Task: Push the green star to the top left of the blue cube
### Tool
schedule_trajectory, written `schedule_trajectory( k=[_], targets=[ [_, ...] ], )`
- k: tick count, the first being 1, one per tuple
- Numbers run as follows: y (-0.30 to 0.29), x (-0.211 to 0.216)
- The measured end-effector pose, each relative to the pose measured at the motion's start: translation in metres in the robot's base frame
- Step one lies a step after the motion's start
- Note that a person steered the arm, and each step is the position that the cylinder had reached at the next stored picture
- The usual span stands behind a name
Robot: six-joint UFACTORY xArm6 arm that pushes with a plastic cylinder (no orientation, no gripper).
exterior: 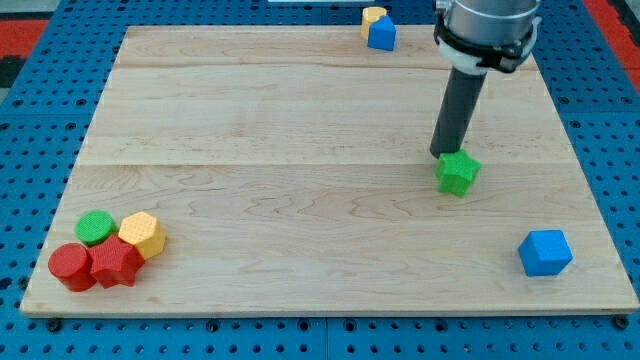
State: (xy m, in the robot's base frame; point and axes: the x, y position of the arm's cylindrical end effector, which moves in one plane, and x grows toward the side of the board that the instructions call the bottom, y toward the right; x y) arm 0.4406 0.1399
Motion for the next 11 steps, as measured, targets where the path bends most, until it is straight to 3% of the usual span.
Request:
schedule_trajectory(
  k=[3, 6, 9, 11],
  targets=[
    [-0.003, 0.052],
    [0.015, 0.021],
    [0.032, 0.028],
    [0.034, 0.063]
  ],
)
